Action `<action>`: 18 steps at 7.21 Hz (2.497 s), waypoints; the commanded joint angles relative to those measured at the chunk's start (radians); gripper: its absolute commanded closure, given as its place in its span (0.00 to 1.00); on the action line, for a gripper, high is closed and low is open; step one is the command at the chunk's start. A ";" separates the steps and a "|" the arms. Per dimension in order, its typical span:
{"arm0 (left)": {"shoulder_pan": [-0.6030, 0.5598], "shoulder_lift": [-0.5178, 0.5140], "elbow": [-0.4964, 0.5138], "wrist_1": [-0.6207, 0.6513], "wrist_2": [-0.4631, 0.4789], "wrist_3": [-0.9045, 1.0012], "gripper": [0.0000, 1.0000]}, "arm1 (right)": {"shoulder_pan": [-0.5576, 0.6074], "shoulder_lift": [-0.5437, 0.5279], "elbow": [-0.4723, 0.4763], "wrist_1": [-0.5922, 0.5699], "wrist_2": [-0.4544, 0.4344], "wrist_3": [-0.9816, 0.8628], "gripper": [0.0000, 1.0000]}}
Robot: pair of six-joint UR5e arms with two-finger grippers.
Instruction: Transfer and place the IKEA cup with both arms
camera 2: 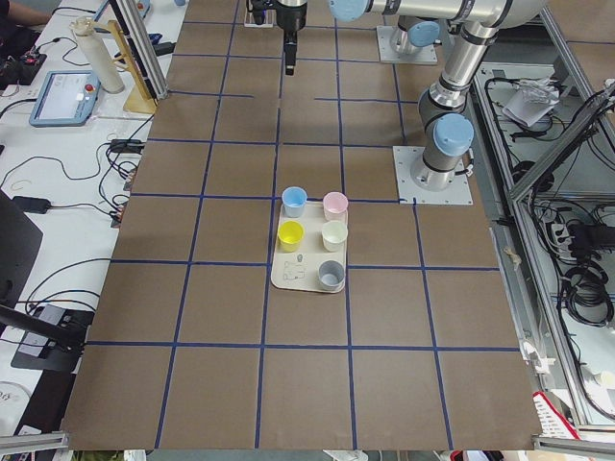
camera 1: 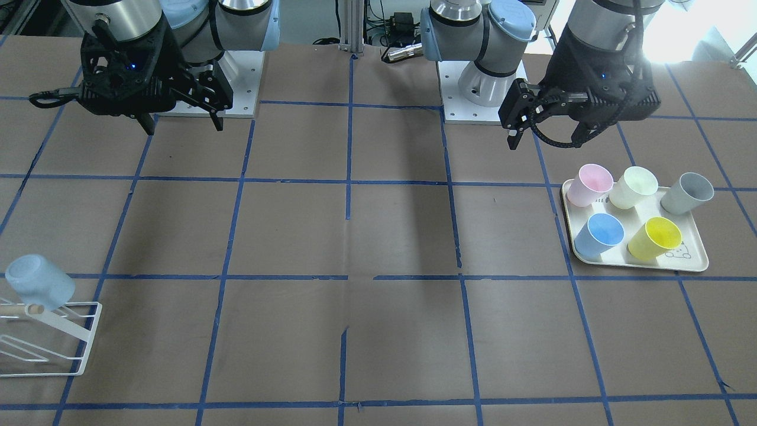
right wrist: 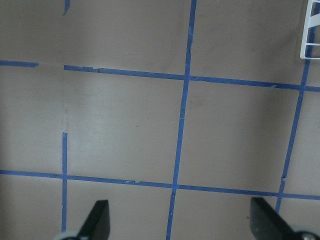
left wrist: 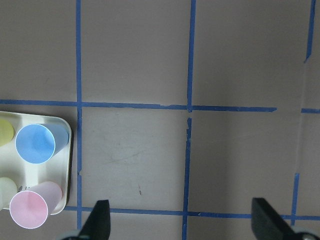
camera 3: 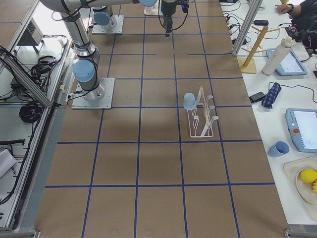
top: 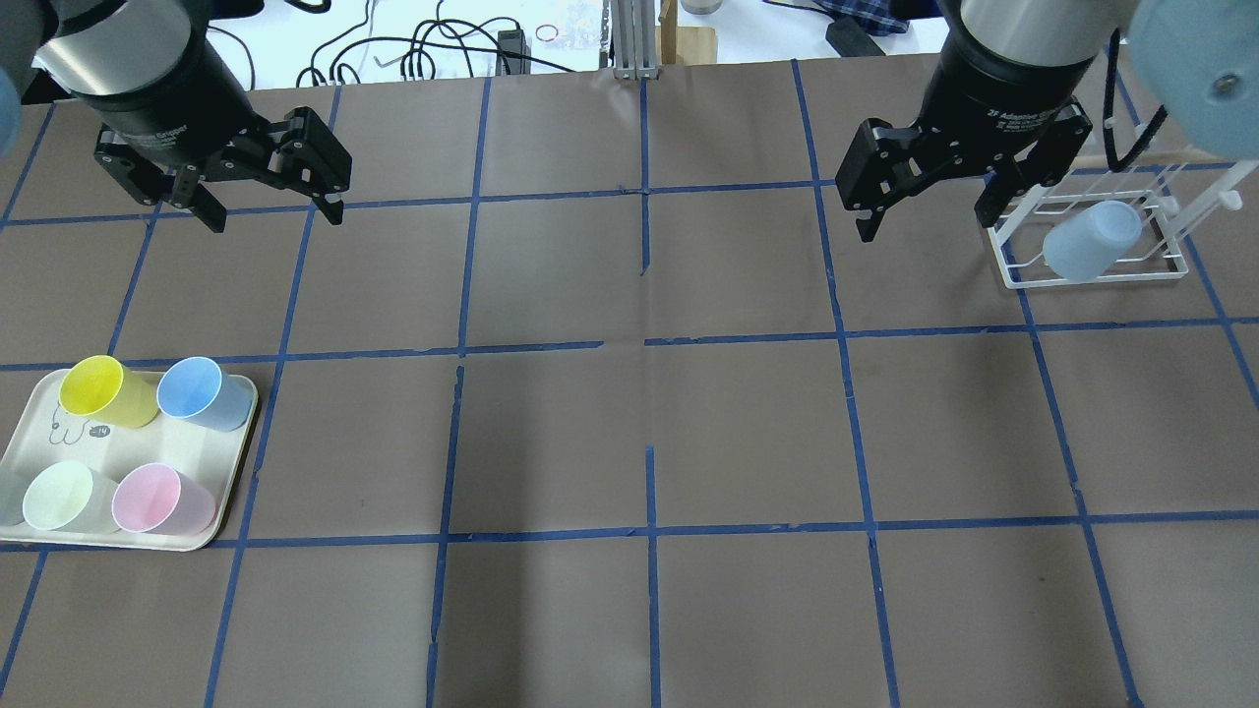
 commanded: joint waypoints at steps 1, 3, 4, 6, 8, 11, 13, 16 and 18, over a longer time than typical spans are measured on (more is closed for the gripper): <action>0.000 0.001 -0.001 0.000 -0.001 0.000 0.00 | -0.002 0.000 0.000 -0.025 0.000 -0.002 0.00; 0.000 0.001 -0.001 0.000 -0.001 0.000 0.00 | -0.001 0.000 0.000 -0.026 -0.002 -0.001 0.00; 0.000 -0.001 -0.003 0.000 -0.003 0.000 0.00 | -0.001 0.000 0.000 -0.026 -0.002 -0.001 0.00; 0.000 -0.001 -0.003 0.000 -0.001 0.000 0.00 | -0.004 0.000 0.000 -0.027 -0.006 -0.005 0.00; 0.000 -0.001 -0.003 0.000 -0.001 0.000 0.00 | -0.075 -0.003 -0.012 -0.020 -0.013 -0.004 0.00; 0.000 0.001 -0.003 0.000 -0.003 0.000 0.00 | -0.189 -0.003 -0.041 -0.023 -0.030 -0.161 0.00; 0.000 0.001 -0.003 0.000 -0.003 0.000 0.00 | -0.345 0.000 -0.044 -0.061 -0.022 -0.411 0.01; 0.000 0.001 -0.004 0.000 -0.003 0.000 0.00 | -0.415 0.093 -0.018 -0.205 -0.028 -0.573 0.02; 0.000 0.001 -0.004 0.002 -0.003 0.000 0.00 | -0.416 0.225 -0.012 -0.300 -0.036 -0.565 0.02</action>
